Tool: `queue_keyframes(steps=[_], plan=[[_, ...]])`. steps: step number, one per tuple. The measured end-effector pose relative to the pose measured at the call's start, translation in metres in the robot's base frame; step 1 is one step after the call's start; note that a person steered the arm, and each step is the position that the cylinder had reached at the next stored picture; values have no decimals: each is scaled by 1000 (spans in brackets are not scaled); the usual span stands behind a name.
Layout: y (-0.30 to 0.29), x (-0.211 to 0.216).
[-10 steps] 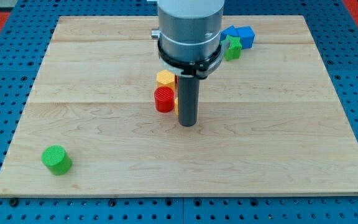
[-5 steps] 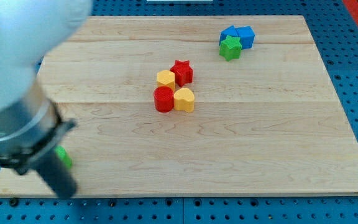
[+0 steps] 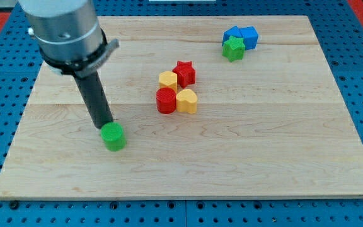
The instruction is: Slide the green circle towards center
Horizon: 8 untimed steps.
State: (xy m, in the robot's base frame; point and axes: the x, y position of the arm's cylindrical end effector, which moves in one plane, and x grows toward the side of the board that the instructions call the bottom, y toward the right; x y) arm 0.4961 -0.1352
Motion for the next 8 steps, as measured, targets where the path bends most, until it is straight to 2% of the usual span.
queue_keyframes(steps=[1,2,4,5,6,7,8], plan=[[-60,0],[-55,9],[157,12],[32,29],[-3,66],[74,89],[142,1]])
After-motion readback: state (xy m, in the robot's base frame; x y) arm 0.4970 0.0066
